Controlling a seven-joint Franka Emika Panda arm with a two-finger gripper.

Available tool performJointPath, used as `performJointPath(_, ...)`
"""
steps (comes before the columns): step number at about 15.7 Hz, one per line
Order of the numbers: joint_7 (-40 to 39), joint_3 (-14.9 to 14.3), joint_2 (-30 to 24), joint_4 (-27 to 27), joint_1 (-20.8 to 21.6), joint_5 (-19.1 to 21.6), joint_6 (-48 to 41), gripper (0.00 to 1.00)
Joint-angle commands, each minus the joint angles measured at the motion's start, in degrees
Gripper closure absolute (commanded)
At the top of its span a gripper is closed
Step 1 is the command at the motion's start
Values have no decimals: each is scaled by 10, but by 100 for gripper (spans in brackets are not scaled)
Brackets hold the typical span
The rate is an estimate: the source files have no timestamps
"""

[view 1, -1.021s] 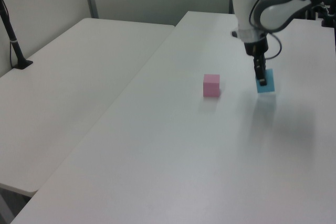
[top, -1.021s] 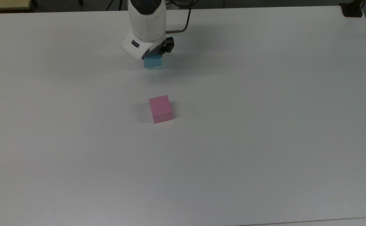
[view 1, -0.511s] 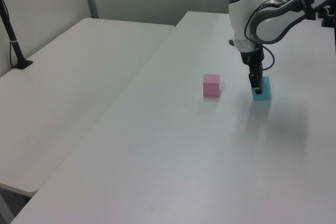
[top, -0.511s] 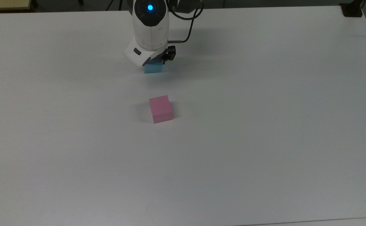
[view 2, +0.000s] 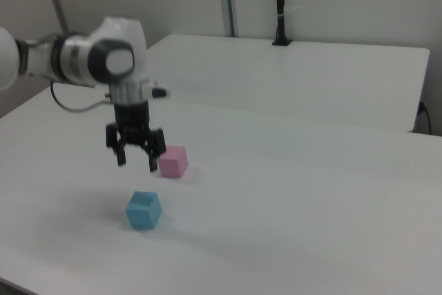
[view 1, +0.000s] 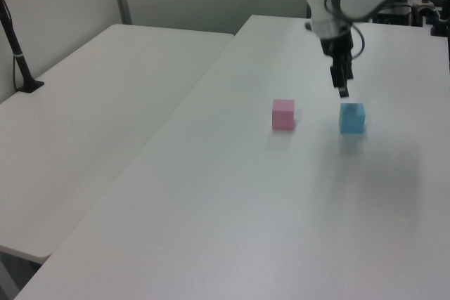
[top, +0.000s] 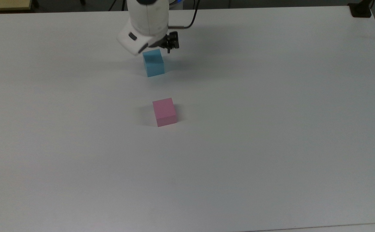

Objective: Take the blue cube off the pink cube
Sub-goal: 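Open the gripper to release the blue cube and raise it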

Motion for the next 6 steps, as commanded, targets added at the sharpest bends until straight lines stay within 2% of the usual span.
performJointPath(1,5,-2,-23,77,-9,-1,-43,0)
performJointPath(4,10,-3,-35,121,-27,-2,-47,0)
performJointPath(6,9,-5,-40,128,-32,-3,-54,0)
